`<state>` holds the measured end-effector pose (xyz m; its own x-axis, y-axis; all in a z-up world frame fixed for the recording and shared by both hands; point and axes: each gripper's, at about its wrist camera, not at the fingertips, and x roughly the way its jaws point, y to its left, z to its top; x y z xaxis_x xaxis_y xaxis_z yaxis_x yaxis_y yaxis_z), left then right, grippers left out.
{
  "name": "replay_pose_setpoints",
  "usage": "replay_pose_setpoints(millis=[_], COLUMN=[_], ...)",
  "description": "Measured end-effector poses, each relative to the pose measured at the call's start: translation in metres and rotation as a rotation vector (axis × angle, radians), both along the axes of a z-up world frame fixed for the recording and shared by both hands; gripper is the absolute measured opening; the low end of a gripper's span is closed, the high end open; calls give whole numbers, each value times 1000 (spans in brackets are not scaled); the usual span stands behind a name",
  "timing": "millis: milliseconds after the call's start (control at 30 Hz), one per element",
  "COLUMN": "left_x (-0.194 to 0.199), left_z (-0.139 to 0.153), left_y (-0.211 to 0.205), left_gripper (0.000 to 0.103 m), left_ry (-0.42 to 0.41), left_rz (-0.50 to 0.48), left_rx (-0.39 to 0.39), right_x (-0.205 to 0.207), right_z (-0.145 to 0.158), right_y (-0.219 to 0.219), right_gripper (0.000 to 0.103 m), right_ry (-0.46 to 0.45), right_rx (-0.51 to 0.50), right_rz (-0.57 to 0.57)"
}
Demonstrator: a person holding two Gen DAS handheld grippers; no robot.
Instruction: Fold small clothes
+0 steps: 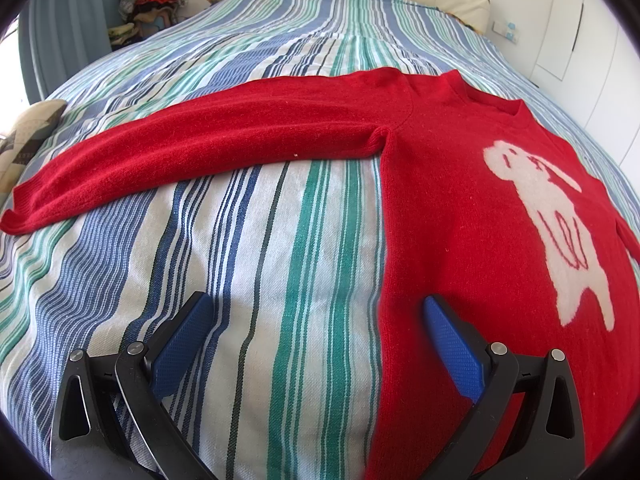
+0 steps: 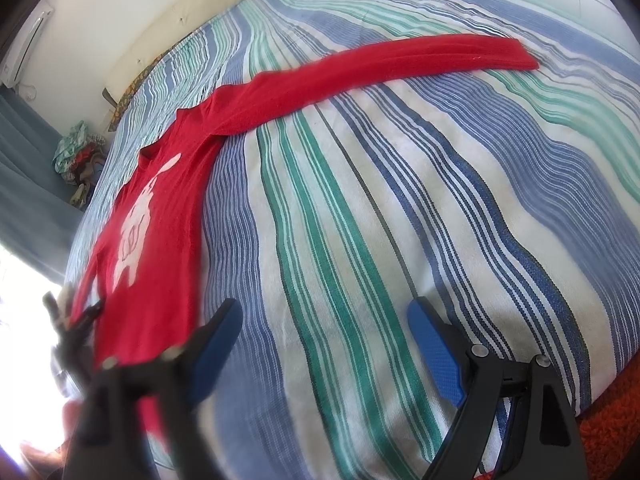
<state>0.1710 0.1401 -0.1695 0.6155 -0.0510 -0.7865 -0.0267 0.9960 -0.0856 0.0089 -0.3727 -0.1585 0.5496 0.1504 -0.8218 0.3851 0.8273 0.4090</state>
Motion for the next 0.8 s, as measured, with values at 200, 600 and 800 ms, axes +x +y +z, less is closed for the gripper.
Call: replay_pose_setpoints(millis=[200,600,800], left_x=[0,0,0], left_z=[0,0,0], left_y=[0,0,0], left_gripper=[103,103,103], left_ry=[0,0,0], left_rz=[0,0,0], left_rx=[0,0,0], right_x=[1,0,1], right_z=[-1,-1,-2], right_y=[-1,-2,-2], right_gripper=[85,85,85], right_ry=[-2,-4,-2], right_rx=[9,8,6], right_rz=[-3,0,1])
